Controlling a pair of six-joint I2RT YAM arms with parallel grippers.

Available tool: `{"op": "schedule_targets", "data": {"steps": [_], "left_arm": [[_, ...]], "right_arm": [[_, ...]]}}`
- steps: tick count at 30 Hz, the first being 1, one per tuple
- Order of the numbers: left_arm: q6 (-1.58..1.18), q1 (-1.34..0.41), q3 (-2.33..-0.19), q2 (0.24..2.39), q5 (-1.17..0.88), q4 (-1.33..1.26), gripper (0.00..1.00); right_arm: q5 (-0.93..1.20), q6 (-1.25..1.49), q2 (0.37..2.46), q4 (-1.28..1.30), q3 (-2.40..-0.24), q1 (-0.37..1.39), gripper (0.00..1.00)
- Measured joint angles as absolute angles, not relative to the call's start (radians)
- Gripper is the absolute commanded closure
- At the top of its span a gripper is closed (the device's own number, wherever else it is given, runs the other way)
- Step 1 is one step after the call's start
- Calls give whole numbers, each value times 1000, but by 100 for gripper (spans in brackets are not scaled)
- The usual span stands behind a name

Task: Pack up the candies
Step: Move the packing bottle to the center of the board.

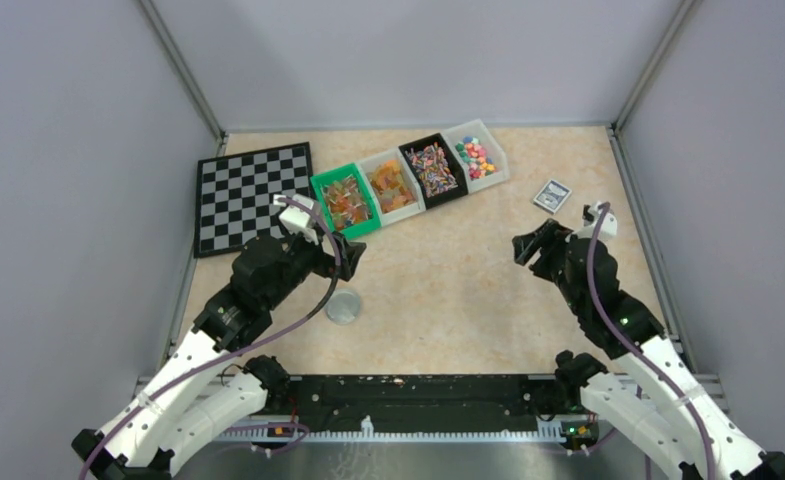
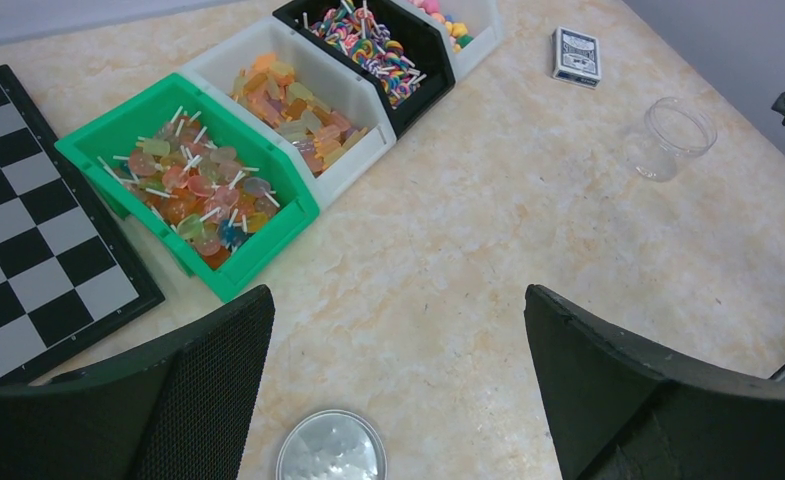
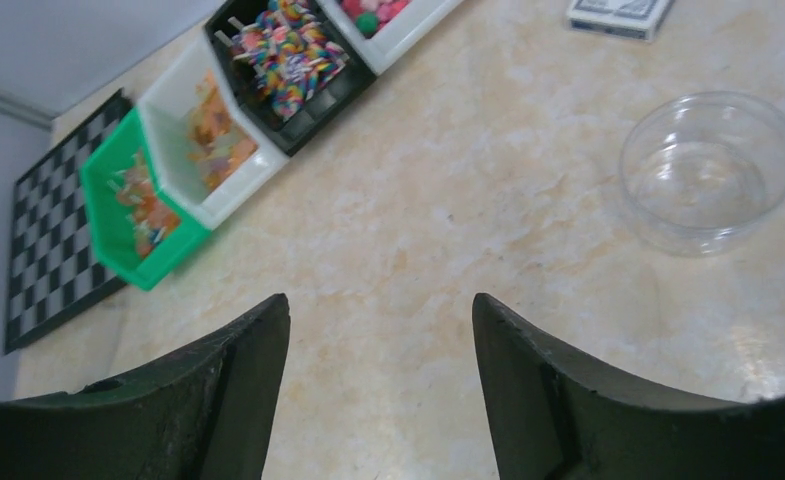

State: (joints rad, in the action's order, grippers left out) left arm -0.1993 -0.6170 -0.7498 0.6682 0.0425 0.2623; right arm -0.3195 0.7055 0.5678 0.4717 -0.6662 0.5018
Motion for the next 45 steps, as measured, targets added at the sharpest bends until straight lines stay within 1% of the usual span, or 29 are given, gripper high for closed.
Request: {"op": "schedule_targets", "data": {"steps": [1,5,7,12,15,19,26,32,39,44,45], "left_arm": [[-200,-617,-750,669,43,262,1],[-200,-617,-750,677,47,264,1],[-200,-617,-750,679,53,267,1],[-205,-617,-750,678,84,292,1],[-208,-617,-749,676,106,297,1],[-212,-617,-749,677,143,302,1],[-220,-617,-749,699,164,319,1],[-234,-617,-749,719,169,332,1],[-238,-617,-747,704,146,335,1],[-238,-617,-742,685,144,331,1],[-238,-617,-742,685,144,331,1]], "right_arm": [[-348,697,586,466,-665,502,31],[-453,632,711,408,-661,502,35],[-461,593,791,355,-661,502,37],[-393,500,1022,255,-706,491,44],[-315,464,1144,207,-786,467,45],[-287,442,1250,186,-885,439,46],[-295,438,1265,226,-920,245,47],[-366,460,1271,349,-944,194,49],[-350,501,1220,366,-797,131,49],[-265,485,1252,291,-722,82,49],[-255,476,1263,271,-712,82,50]]}}
